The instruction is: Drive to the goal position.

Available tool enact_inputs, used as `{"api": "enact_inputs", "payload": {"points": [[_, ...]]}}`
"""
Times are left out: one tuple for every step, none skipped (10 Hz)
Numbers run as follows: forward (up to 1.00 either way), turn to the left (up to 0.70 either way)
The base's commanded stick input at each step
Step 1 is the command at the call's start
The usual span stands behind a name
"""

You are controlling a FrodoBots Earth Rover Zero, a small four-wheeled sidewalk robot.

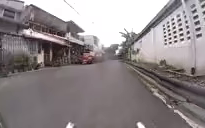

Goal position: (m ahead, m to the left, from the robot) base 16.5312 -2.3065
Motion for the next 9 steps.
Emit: {"api": "enact_inputs", "payload": {"points": [[0.70, 0.00], [0.70, 0.00], [0.70, 0.00], [0.70, 0.00], [0.70, 0.00], [0.70, 0.00], [0.70, 0.00], [0.70, 0.00], [0.70, 0.00]]}}
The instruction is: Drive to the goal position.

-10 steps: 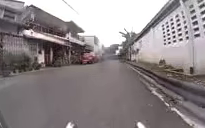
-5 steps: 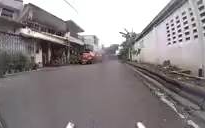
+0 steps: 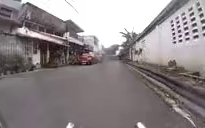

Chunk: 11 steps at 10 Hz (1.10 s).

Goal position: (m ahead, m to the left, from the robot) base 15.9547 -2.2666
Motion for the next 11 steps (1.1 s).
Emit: {"api": "enact_inputs", "payload": {"points": [[0.70, 0.00], [0.70, -0.04], [0.70, -0.14], [0.70, -0.14], [0.70, -0.14], [0.70, -0.14], [0.70, -0.14], [0.70, -0.14], [0.70, -0.14], [0.70, -0.14], [0.70, -0.14]]}}
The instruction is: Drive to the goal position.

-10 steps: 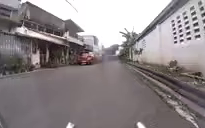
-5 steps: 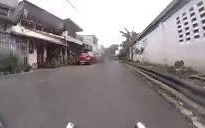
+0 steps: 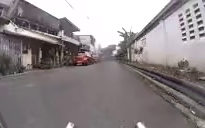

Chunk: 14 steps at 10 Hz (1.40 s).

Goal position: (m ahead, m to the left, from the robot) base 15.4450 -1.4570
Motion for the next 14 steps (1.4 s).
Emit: {"api": "enact_inputs", "payload": {"points": [[0.70, -0.14], [0.70, -0.12], [0.70, -0.02], [0.70, 0.00], [0.70, 0.00], [0.70, 0.00], [0.70, 0.00], [0.70, 0.00], [0.70, 0.00], [0.70, 0.00], [0.70, 0.00], [0.70, 0.00], [0.70, 0.00], [0.70, 0.00]]}}
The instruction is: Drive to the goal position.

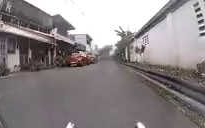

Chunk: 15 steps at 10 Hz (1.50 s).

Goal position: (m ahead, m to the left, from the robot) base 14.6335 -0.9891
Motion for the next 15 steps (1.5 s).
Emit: {"api": "enact_inputs", "payload": {"points": [[0.70, 0.00], [0.70, 0.00], [0.70, -0.09], [0.70, -0.13], [0.70, -0.14], [0.70, -0.14], [0.70, -0.07], [0.70, 0.00], [0.70, 0.00], [0.70, 0.00], [0.70, 0.00], [0.70, -0.04], [0.70, -0.14], [0.70, -0.14], [0.70, -0.13]]}}
